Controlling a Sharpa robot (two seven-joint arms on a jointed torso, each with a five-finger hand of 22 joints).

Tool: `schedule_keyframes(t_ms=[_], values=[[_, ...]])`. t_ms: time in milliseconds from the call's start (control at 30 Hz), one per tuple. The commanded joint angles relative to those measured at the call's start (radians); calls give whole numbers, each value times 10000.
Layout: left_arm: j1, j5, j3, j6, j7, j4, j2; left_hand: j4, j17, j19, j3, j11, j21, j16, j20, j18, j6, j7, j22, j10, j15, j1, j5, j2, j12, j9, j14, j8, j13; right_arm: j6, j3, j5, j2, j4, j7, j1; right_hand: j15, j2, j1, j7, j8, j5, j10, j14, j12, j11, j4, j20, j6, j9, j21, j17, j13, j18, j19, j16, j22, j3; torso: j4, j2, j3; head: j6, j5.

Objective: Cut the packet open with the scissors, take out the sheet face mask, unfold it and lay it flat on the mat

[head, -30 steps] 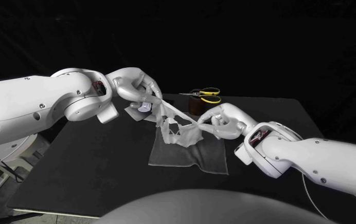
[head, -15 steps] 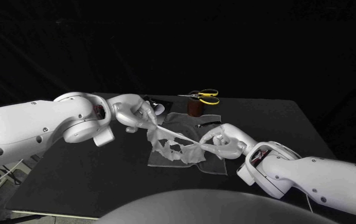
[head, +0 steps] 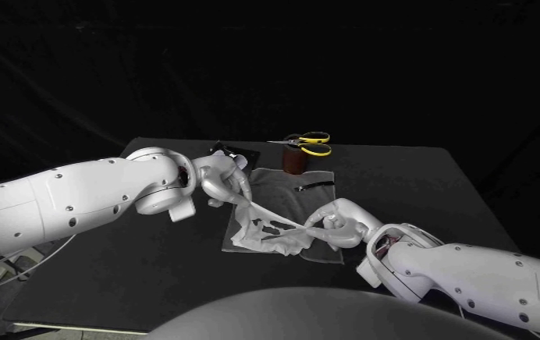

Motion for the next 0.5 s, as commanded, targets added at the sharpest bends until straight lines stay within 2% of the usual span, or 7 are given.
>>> schedule_keyframes(t_ms=[33, 133, 300, 400, 500], values=[[-17, -366, 5, 81, -3, -358, 318, 2, 4, 64, 42, -29, 23, 24, 18, -101, 10, 12, -2, -88, 1, 0, 45, 85, -68, 816, 50, 71, -20, -100, 13, 194, 155, -223, -318, -3, -44, 58, -15, 6, 629, 47, 34, 168, -63, 1, -6, -13, 62, 592, -91, 18, 8, 124, 52, -12, -22, 50, -17, 23, 4, 0, -47], [-24, -384, 9, -27, 10, -650, 575, 3, 14, 70, 52, -30, 31, 24, 17, -103, -2, 13, 3, -108, 0, 2, 45, 91, -80, 817, 56, 64, -44, -241, 17, 251, 242, -373, -354, 2, -44, 59, -16, 6, 629, 47, 25, 162, -83, 1, -5, -13, 61, 592, -113, 1, -15, 128, 45, -22, -29, 52, -5, 39, -4, 0, -68], [-28, -508, 26, -276, 81, -1002, 830, -1, 21, 71, 68, -31, 30, 24, 16, -103, -16, 13, 2, -122, -1, 11, 45, 100, -92, 822, 60, 59, -59, -835, 52, 558, 300, -598, -170, 37, -46, 62, -17, 8, 628, 47, 17, 162, -106, 0, -8, -15, 55, 592, -122, -4, -38, 131, 45, -27, -31, 63, -19, 43, -11, 0, -88], [-18, -592, 52, -437, 156, -1187, 920, -4, 16, 79, 74, -31, 41, 23, 15, -105, -20, 13, 9, -129, -1, 15, 46, 101, -97, 824, 58, 57, -66, -1118, 85, 767, 356, -812, 15, 134, -46, 62, -17, 8, 628, 47, 17, 162, -106, 0, -8, -15, 55, 592, -122, -4, -38, 131, 45, -27, -31, 63, -12, 61, -5, 0, -98], [12, -759, 77, -499, 232, -1381, 1027, -4, 16, 79, 74, -31, 41, 23, 15, -105, -20, 13, 9, -129, -1, 15, 46, 101, -97, 824, 58, 57, -66, -1153, 99, 873, 436, -989, 78, 250, -48, 62, -17, 9, 625, 47, 3, 155, -142, 0, -15, -19, 44, 592, -174, -26, -75, 140, 33, -43, -44, 78, -6, 52, 7, 0, -97]])
